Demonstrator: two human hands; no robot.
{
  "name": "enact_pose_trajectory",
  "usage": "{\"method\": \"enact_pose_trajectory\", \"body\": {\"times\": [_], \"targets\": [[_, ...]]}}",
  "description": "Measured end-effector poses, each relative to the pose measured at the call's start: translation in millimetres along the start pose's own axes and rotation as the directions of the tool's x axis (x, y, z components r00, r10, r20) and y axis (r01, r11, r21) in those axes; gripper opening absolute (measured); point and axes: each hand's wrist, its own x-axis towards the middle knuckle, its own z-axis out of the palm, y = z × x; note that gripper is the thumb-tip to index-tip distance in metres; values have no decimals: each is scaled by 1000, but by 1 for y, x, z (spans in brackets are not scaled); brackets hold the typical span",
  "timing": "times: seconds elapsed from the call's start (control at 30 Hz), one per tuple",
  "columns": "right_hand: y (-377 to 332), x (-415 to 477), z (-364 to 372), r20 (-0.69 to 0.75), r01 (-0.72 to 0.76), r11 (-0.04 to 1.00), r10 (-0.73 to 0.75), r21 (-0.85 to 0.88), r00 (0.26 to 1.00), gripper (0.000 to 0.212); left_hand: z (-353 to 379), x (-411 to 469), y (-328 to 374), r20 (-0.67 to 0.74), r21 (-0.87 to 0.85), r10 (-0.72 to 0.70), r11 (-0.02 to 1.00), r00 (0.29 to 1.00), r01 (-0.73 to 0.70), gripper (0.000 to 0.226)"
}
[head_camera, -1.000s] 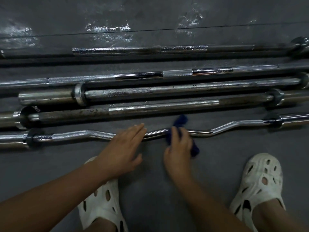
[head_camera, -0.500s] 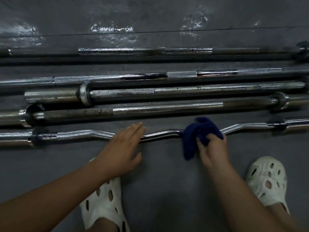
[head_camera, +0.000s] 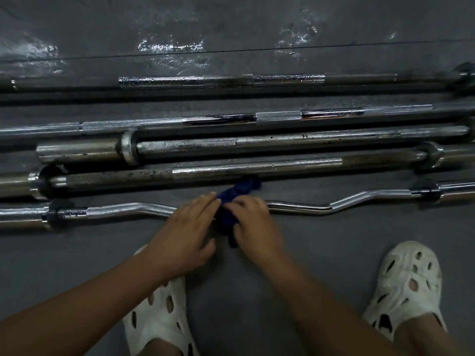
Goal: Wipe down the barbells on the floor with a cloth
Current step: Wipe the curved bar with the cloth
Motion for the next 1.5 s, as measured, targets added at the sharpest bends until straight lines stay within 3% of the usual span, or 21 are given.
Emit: {"method": "enact_pose_trajectory", "body": {"times": [0.07, 0.13, 0.17, 0.23, 0.27, 0.33, 0.4, 0.43, 0.53, 0.6, 0.7, 0.83, 1.0, 1.1, 1.13, 1.23, 1.27, 1.3, 1.4, 1.43, 1.5], "targets": [[32, -2, -12, -151, -244, 967, 252, 68, 956, 47, -1, -4, -4, -5, -6, -18, 1000, 1000, 18, 79], [32, -10, -15, -278, -501, 858, 511, 112, 813, 43, 0, -4, -7, -13, -13, -33, 999, 999, 33, 78], [20, -11, -9, -264, -484, 871, 487, 81, 833, 44, 2, -3, -5, -10, -15, -29, 999, 1000, 29, 78], [4, -17, 2, -128, -137, 989, 129, -53, 983, 48, 5, -1, -1, 6, -26, -15, 1000, 1000, 16, 80], [9, -17, 1, -93, -9, 996, 0, -90, 996, 49, 4, 0, 0, 7, -24, -8, 1000, 1000, 8, 80], [34, -13, -11, -146, -179, 984, 174, -19, 974, 45, 1, -1, -4, -7, -10, -5, 1000, 1000, 5, 79], [40, -13, -20, -255, -531, 836, 549, 142, 796, 39, 1, -1, -9, -29, -12, -29, 1000, 999, 28, 79], [29, -12, -18, -289, -555, 822, 566, 128, 772, 39, 2, -1, -9, -30, -6, -30, 1000, 999, 30, 79], [-6, -9, -3, -67, -148, 987, 144, -64, 987, 39, 6, 0, -2, 14, -18, 0, 1000, 1000, 0, 80], [12, -4, -12, -59, -155, 987, 152, -34, 987, 33, 4, -2, -3, 9, -2, 27, 1000, 1000, -27, 80], [71, -12, -44, -273, -506, 859, 507, 79, 818, 26, 0, -9, -17, -25, 7, -5, 1000, 1000, 5, 78], [87, -32, -60, -318, -688, 720, 675, 89, 666, 32, 8, -3, -10, 4, 12, 3, 1000, 1000, -3, 78], [48, -26, -38, -84, -388, 920, 391, 59, 916, 28, 5, 3, 1, 28, 25, 75, 997, 997, -76, 80], [79, -30, -50, -296, -606, 757, 653, 245, 697, 24, -1, 3, -1, 8, 36, 56, 998, 998, -56, 78], [79, -30, -47, -306, -634, 741, 670, 221, 676, 26, 0, 5, 0, 2, 32, 55, 998, 998, -55, 78], [56, -34, -33, -27, -388, 920, 390, 58, 920, 33, 4, 6, 5, 25, 5, 62, 998, 998, -62, 79], [57, -33, -37, -21, -359, 928, 363, 97, 932, 29, 5, 5, 6, 26, 10, 65, 998, 998, -65, 79], [69, -29, -41, -106, -402, 907, 415, 123, 904, 25, 4, 4, 5, 25, 17, 66, 998, 997, -67, 79], [86, -23, -50, -323, -680, 629, 777, 377, 540, 19, 2, 5, 4, 0, 13, 48, 999, 999, -48, 77], [79, -21, -46, -289, -688, 639, 769, 345, 570, 19, 2, 7, 6, -2, 18, 53, 998, 999, -53, 77], [54, -20, -33, -120, -565, 783, 607, 260, 786, 20, 3, 10, 11, 12, 19, 68, 998, 998, -68, 77]]}}
